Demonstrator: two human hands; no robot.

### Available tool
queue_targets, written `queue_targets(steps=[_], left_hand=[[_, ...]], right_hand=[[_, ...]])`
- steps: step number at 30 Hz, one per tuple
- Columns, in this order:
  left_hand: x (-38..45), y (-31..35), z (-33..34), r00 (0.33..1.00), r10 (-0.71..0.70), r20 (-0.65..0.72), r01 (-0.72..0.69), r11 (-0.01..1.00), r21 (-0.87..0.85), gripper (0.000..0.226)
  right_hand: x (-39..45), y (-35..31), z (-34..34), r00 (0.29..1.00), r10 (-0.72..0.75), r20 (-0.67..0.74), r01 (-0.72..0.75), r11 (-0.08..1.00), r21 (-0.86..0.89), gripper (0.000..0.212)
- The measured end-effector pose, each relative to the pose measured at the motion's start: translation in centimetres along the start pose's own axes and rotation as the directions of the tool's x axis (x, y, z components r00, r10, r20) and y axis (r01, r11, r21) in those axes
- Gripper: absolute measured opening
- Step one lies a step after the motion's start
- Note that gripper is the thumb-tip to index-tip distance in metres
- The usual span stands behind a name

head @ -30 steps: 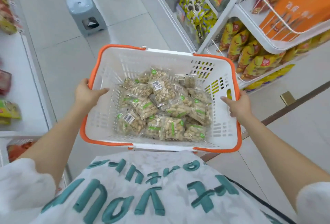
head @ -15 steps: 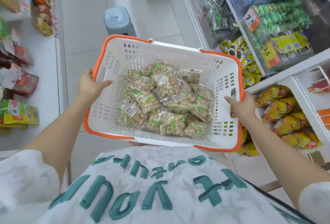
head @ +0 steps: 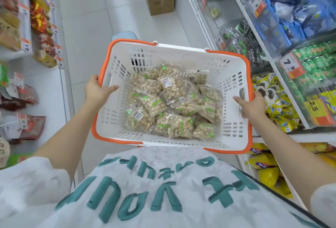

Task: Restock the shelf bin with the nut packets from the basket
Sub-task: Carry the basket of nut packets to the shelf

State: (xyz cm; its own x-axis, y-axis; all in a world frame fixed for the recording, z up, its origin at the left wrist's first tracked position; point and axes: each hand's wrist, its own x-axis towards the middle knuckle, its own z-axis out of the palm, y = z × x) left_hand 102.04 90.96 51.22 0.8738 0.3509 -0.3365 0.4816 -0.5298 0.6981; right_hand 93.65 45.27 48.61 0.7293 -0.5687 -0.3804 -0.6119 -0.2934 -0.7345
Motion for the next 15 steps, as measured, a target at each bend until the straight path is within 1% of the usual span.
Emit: queue_targets(steps=[4,12,15], left_hand=[[6.4,2.0,0.0,1.0,-0.002,0.008,0.002,1.0,0.01,0.049],[18.3,7.1,1.3,0.999,-0.032,-0.005,0.032,0.999,0.036,0.048],[22.6,9.5,1.5,1.0,-0.012,0.007,0.012,0.998,0.063,0.049]], right_hand=[[4.0,-3.7,2.7,1.0,0.016,-0.008,-0.016,1.0,0.012,0.037],[13.9,-10.3,7.8,0.999,0.053,0.001,-0.053,0.999,0.0,0.044],[17.1,-12.8,9.3,0.997,0.073,0.011,-0.073,0.997,0.008,0.039]])
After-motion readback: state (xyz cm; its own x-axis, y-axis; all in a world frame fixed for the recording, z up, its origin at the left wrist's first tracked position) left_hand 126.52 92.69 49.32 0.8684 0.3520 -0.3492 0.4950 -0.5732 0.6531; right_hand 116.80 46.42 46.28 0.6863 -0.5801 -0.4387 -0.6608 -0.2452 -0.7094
